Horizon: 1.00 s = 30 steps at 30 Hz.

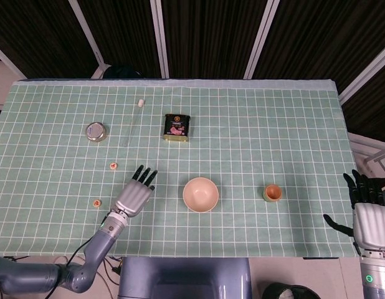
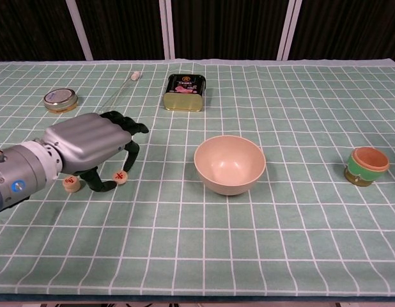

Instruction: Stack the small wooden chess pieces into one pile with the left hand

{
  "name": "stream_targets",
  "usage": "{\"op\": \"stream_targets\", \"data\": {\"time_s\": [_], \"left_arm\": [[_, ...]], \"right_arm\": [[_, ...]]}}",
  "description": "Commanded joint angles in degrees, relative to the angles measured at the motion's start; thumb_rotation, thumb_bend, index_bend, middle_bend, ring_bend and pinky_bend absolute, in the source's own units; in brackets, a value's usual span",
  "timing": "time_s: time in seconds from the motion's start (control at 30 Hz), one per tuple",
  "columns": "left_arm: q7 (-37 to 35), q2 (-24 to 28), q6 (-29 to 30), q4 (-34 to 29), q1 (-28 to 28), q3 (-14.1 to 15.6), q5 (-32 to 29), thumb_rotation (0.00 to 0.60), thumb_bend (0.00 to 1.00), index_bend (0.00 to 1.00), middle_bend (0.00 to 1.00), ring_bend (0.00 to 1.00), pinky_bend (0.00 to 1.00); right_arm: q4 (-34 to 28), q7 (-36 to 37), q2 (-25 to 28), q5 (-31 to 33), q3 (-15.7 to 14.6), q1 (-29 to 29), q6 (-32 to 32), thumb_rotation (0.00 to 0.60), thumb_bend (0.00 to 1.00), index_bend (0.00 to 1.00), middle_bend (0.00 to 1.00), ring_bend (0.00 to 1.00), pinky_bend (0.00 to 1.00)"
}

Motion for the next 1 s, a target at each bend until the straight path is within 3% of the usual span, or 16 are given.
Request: {"op": "stream_targets", "data": {"time_s": [0.03,0.33,1.0], "left_arm": [[-2.43,4.02,3.36,-3.84,2.29,1.77,3.77,0.6,0.28,0.5,0.05,0.0,0.0],[-9.49,8.82,4.65,-3.13,6.17,5.23,8.61,0.6,0.28,0.5,0.05,0.0,0.0],[-11.15,8.57,1.9,0.65,7.71,4.52,9.22,0.6,0.28,0.49,0.05,0.0,0.0]], "right_arm": [[0.01,-0.01,-0.02,-0.03,-0.04,0.0,-0.03,0.6,0.23,0.09,0.01,0.0,0.0],[-0.07,-0.24,-0.1,0.01,-0.03,-0.02,0.03,0.6,0.23,0.09,0.01,0.0,0.0],[-0.17,-0.41,-0.11,0.07,-0.01,-0.05,0.05,0.6,0.23,0.09,0.01,0.0,0.0]]}}
